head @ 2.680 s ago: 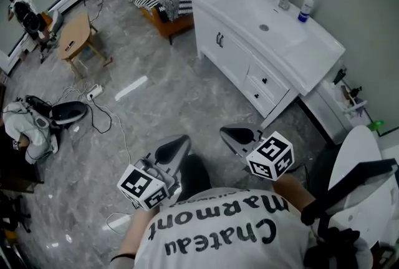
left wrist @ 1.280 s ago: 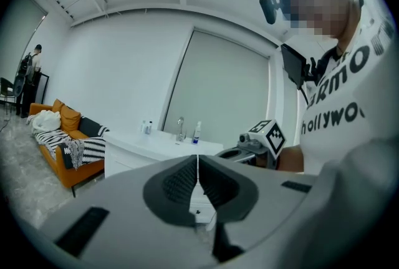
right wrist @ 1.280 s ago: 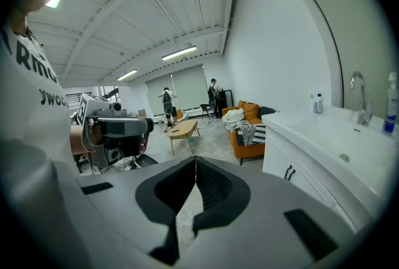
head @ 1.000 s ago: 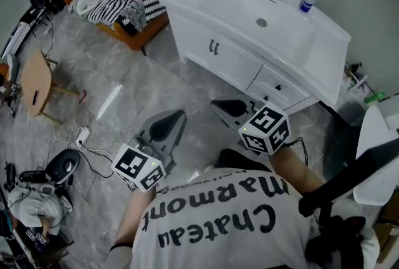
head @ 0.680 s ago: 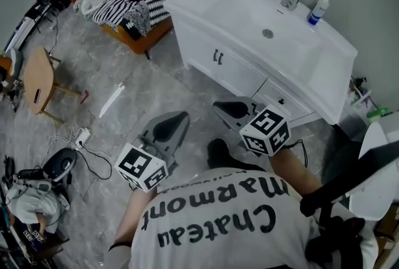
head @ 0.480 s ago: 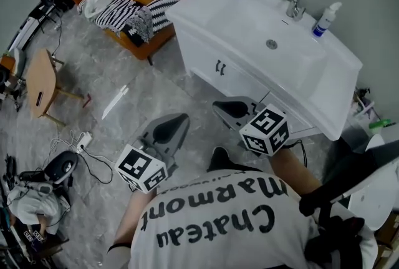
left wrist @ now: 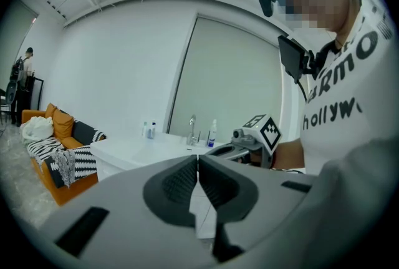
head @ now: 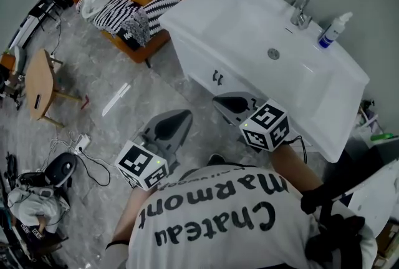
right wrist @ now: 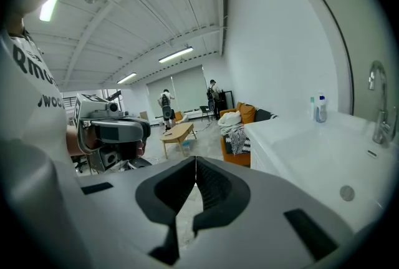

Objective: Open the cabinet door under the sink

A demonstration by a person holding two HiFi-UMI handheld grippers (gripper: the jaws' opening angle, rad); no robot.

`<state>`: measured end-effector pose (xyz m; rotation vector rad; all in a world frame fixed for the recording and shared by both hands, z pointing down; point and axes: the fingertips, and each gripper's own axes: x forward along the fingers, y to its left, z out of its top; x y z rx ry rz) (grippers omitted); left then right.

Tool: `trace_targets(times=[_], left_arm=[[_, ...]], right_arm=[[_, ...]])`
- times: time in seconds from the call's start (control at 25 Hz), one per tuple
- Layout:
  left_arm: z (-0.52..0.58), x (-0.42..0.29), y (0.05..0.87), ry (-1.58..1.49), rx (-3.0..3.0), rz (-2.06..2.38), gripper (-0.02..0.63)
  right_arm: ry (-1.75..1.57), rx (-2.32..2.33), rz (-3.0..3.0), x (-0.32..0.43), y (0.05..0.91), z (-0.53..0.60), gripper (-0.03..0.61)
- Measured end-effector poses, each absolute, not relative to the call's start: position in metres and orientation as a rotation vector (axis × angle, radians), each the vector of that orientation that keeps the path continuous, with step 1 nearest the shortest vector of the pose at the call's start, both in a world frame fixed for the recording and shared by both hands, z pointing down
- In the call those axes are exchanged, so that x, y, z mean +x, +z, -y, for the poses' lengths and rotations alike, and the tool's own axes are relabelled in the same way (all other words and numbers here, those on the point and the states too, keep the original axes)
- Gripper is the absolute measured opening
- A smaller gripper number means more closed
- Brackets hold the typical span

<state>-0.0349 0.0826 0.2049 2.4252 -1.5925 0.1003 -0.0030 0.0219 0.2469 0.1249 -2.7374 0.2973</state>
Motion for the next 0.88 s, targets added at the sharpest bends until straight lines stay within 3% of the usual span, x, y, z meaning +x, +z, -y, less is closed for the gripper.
trace_targets(times=[0.48,0.88], left_arm=[[-0.028,-0.052,0.216,0.13,2.497,1.453,0.011],[0.055,-0.079,0.217,0.208,2.697,0.98,0.012]], right_arm=[[0.331,0.245,2.717,-0.013,0.256,0.022,0.012],[0.524,0.707,2.661,-0.025,0.256,0.092,0.012]])
